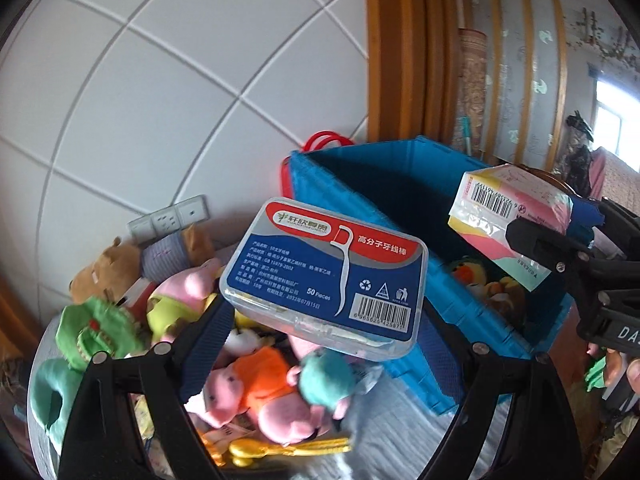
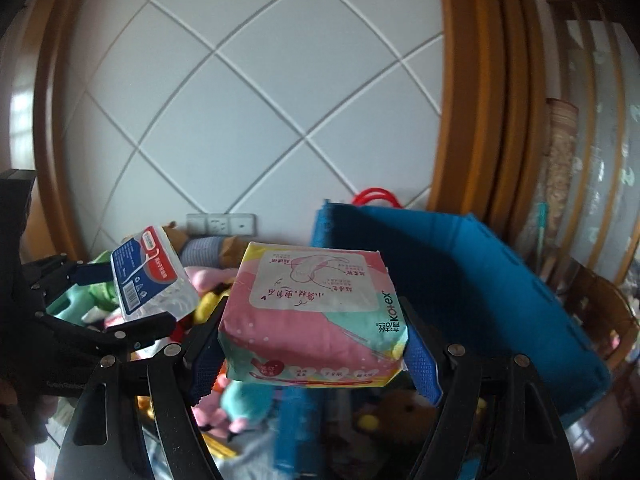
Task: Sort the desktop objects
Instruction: 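Lift the floss box and tissue pack and carry both over the crate, then open both grippers to drop the floss box and tissue pack into the crate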
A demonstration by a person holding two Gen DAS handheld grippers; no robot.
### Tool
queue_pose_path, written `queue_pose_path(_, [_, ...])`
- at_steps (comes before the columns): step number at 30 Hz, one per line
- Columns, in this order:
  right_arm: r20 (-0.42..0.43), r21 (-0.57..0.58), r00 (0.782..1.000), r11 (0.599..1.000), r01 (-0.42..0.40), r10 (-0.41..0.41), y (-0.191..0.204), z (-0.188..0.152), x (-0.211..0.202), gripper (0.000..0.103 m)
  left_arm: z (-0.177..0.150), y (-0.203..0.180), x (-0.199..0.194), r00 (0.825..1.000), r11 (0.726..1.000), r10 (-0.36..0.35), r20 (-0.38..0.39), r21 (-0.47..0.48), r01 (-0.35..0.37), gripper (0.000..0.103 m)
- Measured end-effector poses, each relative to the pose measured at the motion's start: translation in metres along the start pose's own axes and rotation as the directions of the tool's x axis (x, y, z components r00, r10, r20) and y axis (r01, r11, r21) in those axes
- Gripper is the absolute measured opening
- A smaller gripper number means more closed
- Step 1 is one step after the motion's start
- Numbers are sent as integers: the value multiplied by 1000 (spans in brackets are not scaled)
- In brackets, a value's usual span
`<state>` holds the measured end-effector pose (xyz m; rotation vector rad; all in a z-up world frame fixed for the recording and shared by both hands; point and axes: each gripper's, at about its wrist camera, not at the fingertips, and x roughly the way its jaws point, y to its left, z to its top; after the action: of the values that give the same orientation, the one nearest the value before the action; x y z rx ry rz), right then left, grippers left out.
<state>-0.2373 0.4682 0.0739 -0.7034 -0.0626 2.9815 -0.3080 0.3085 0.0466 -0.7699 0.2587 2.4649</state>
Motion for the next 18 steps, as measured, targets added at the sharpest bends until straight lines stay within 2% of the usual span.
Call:
queue_pose_path(6, [-39, 27, 997, 997, 65, -64, -66, -1, 13, 77, 35, -60, 43, 996, 996, -70, -51, 46, 72, 89])
queue_pose_path(9, [-110, 46, 991, 995, 87, -81, -101, -4, 32, 77, 52, -84, 72, 990, 994, -86, -116, 51, 92, 89])
queue_pose_path(14, [-243, 44, 964, 991, 126, -112, -148, -16, 69, 77, 73, -119, 119, 966, 993, -82, -244, 68, 101, 89])
queue_pose_path(18, [-311, 37, 944, 991, 131, -114, -169, -15, 93, 77, 78, -143, 152, 937, 991, -74, -343, 76, 106, 89])
